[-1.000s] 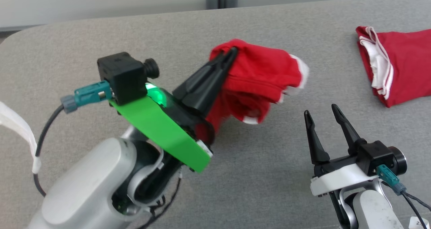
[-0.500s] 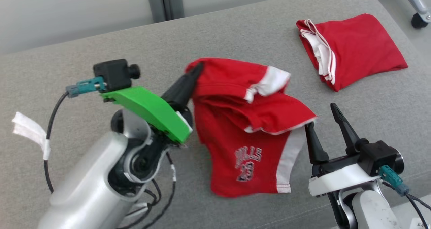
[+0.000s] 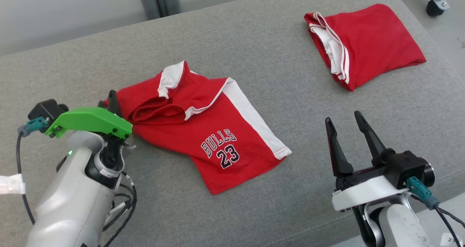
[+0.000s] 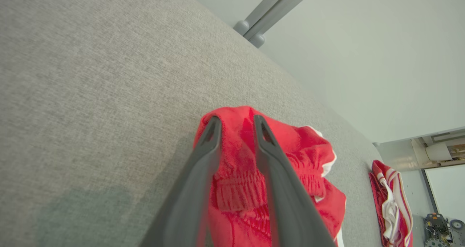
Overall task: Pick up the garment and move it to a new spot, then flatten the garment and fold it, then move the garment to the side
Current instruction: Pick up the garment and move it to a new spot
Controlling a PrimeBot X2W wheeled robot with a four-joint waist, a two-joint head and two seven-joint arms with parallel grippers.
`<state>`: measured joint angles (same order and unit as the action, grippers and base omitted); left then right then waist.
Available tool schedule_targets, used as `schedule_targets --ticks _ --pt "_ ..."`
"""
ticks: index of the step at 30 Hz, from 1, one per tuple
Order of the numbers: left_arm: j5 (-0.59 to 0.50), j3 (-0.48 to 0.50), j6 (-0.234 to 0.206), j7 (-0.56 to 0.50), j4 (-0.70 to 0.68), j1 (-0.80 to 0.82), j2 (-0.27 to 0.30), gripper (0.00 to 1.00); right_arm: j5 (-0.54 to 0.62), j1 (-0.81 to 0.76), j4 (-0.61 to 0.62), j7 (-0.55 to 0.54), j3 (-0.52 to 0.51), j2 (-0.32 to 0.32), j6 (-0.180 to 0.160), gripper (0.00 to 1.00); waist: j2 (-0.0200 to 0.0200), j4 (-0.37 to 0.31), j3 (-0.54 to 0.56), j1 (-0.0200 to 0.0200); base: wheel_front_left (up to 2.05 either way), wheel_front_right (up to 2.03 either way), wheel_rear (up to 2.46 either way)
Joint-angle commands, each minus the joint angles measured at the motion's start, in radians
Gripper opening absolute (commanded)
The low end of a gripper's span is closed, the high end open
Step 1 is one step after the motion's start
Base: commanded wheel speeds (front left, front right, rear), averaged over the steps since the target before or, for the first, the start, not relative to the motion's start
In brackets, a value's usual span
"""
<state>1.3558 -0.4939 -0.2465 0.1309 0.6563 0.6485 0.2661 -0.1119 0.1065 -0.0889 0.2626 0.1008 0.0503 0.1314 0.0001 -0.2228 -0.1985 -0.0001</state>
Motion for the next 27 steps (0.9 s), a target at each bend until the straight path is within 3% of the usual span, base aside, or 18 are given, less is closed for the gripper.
schedule_targets --ticks 1,5,9,12,16,22,27 --pt "-0.027 -0.008 0.008 0.024 0.024 0.018 0.009 1.0 0.005 -0.002 -0.001 0.003 -0.001 0.0 -0.002 1.0 -0.0001 0.013 0.01 0.0001 0.0 0.0 0.0" --pt "-0.113 -0.051 0.042 0.091 0.065 0.035 0.021 1.0 0.009 -0.011 -0.004 0.003 -0.008 0.001 -0.002 1.0 -0.0001 0.036 0.028 0.0001 0.0 0.0 0.0" --pt "-0.232 -0.067 0.062 0.132 0.011 0.008 0.025 1.0 0.009 -0.021 0.001 0.003 -0.02 0.001 -0.002 1.0 -0.0001 0.057 0.044 0.0001 0.0 0.0 0.0" --pt "-0.374 0.01 0.031 0.134 -0.104 -0.052 0.035 1.0 0.013 -0.027 0.005 0.003 -0.029 0.0 -0.002 1.0 -0.0001 0.072 0.059 0.0001 0.0 0.0 0.0" --pt "-0.544 0.113 0.003 0.132 -0.283 -0.195 -0.003 1.0 0.026 -0.045 0.012 0.003 -0.048 0.001 -0.002 1.0 -0.0001 0.094 0.079 0.0001 0.0 0.0 0.0" --pt "-0.751 0.183 0.009 0.133 -0.475 -0.398 -0.031 1.0 0.05 -0.06 0.02 0.003 -0.084 0.001 -0.002 1.0 -0.0001 0.142 0.099 0.0001 0.0 0.0 0.0" --pt "-0.849 0.26 0.027 0.133 -0.56 -0.556 -0.064 1.0 0.054 -0.07 0.013 0.003 -0.106 0.001 -0.002 1.0 -0.0001 0.168 0.117 0.0001 0.0 0.0 0.0"
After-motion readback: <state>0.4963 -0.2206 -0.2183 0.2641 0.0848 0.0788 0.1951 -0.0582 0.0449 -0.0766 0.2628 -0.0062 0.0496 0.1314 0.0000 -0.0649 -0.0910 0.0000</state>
